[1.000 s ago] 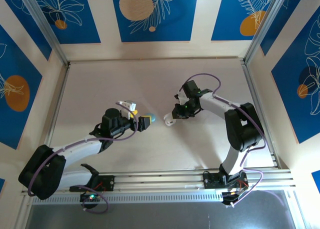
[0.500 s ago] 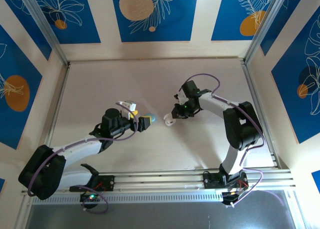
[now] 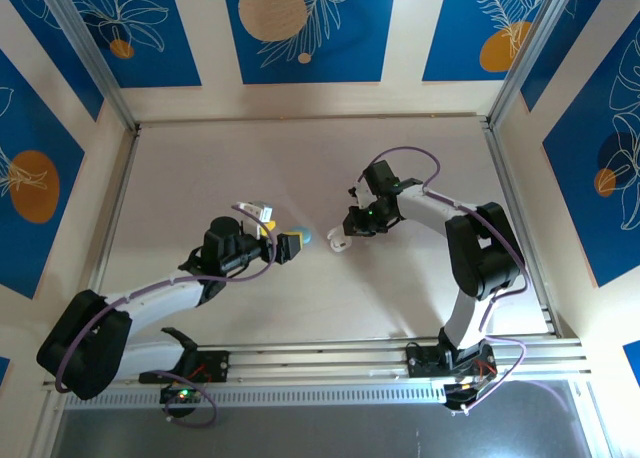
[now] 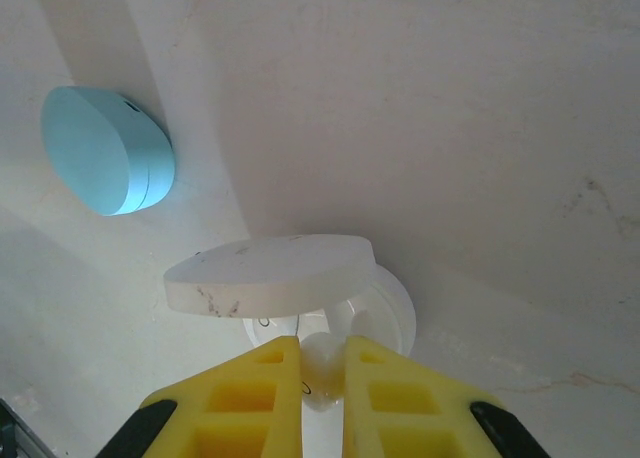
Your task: Insert the wireless bluetooth earbuds into the charging case
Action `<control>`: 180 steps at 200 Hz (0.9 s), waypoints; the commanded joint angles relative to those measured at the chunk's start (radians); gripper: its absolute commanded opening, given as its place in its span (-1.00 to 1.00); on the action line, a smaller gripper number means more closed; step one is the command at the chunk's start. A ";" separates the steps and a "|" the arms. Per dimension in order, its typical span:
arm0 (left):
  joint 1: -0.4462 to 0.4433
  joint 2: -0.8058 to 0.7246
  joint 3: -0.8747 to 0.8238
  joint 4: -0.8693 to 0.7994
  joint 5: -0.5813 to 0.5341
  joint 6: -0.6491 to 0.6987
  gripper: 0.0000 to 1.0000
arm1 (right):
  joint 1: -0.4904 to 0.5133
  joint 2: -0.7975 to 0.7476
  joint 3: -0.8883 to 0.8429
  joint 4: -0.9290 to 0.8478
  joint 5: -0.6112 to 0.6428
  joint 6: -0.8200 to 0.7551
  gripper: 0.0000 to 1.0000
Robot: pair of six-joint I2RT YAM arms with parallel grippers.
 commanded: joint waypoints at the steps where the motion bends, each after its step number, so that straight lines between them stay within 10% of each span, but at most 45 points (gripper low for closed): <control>1: 0.010 -0.020 -0.005 0.024 0.021 -0.003 0.99 | 0.000 0.022 0.031 0.005 -0.001 0.011 -0.74; 180: 0.009 -0.015 -0.004 0.029 0.029 -0.006 0.99 | 0.038 0.014 -0.012 -0.015 0.037 0.023 -0.72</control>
